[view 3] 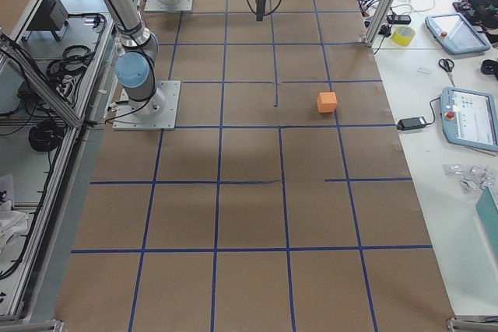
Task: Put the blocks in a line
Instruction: 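Lower the right gripper over the orange cube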
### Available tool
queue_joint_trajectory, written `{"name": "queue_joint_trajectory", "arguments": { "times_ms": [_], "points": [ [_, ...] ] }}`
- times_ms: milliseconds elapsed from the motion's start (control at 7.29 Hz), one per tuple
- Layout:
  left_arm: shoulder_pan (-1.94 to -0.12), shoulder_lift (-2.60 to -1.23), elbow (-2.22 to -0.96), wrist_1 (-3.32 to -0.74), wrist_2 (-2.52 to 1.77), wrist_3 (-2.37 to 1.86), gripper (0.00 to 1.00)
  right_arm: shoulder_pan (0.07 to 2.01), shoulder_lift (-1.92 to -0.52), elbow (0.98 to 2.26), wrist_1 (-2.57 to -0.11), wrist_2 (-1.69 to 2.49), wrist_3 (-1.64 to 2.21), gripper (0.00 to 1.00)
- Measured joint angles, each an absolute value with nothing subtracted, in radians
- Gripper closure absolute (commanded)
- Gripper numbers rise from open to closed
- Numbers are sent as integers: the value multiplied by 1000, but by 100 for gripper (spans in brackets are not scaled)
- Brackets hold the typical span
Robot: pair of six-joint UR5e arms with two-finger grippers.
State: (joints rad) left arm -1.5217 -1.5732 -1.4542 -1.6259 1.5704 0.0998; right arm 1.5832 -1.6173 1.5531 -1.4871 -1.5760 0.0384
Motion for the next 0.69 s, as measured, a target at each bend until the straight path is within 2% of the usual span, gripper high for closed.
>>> {"name": "queue_joint_trajectory", "arguments": {
  "times_ms": [686],
  "points": [
    [-1522,-1575,-1455,-1626,1571,100,0,1583,-1617,1552,-1507,-1582,39,0]
  ]
}}
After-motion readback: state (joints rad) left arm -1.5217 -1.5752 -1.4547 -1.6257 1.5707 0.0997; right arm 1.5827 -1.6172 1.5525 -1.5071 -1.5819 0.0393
